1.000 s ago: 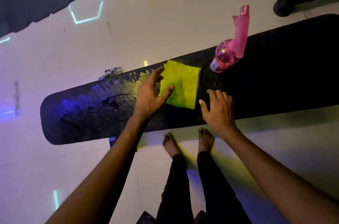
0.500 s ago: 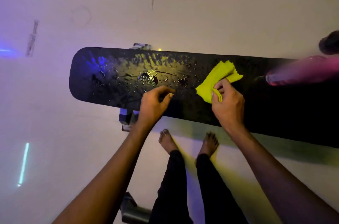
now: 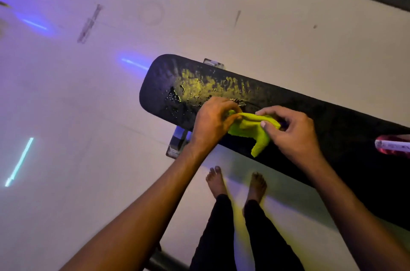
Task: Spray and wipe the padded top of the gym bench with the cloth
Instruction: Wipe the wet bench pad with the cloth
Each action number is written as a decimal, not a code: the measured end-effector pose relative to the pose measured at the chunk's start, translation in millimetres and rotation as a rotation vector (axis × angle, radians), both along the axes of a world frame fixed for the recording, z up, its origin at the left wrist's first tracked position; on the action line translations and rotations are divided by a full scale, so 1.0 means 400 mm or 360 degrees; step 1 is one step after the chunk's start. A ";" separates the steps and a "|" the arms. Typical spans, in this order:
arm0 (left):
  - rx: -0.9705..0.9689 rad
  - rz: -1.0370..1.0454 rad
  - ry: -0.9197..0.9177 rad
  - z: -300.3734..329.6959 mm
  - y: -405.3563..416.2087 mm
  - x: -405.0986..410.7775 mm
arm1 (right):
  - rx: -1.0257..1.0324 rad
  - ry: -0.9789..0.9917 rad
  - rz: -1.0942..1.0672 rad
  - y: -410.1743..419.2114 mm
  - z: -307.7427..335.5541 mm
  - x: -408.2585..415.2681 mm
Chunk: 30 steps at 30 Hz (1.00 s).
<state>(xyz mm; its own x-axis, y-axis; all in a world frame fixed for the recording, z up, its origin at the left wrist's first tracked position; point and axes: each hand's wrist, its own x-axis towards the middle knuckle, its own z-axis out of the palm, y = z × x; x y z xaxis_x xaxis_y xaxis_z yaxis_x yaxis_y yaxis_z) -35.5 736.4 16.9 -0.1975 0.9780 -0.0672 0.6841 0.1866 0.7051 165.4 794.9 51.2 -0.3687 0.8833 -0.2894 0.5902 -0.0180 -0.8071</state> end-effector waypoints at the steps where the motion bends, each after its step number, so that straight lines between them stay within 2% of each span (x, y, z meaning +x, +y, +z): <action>1: 0.0004 0.0054 -0.0026 0.000 -0.012 -0.022 | -0.0027 -0.0037 0.0029 0.006 -0.005 -0.016; 6: -0.0045 0.0231 -0.0154 0.026 -0.060 -0.141 | -0.0161 -0.0236 0.0311 0.042 -0.023 -0.080; 11: -0.0033 0.0495 -0.0135 0.065 -0.086 -0.281 | 0.0208 -0.0467 0.0522 0.131 -0.047 -0.194; 17: 0.0069 0.0865 -0.0060 0.117 -0.077 -0.396 | 0.0220 -0.0214 0.0485 0.268 -0.020 -0.436; 21: 0.0293 0.1032 0.0068 0.137 -0.111 -0.435 | 0.0420 -0.0123 0.0678 0.304 0.014 -0.535; 24: 0.0339 0.1105 0.0151 0.093 -0.169 -0.417 | 0.0496 -0.0099 0.0775 0.279 -0.016 -0.542; 27: 0.0058 0.1016 0.0230 -0.008 -0.212 -0.356 | 0.0385 -0.0330 0.0943 0.237 -0.108 -0.506; 30: -0.0383 0.0769 0.0200 -0.104 -0.223 -0.300 | 0.0355 -0.0798 0.1309 0.200 -0.218 -0.455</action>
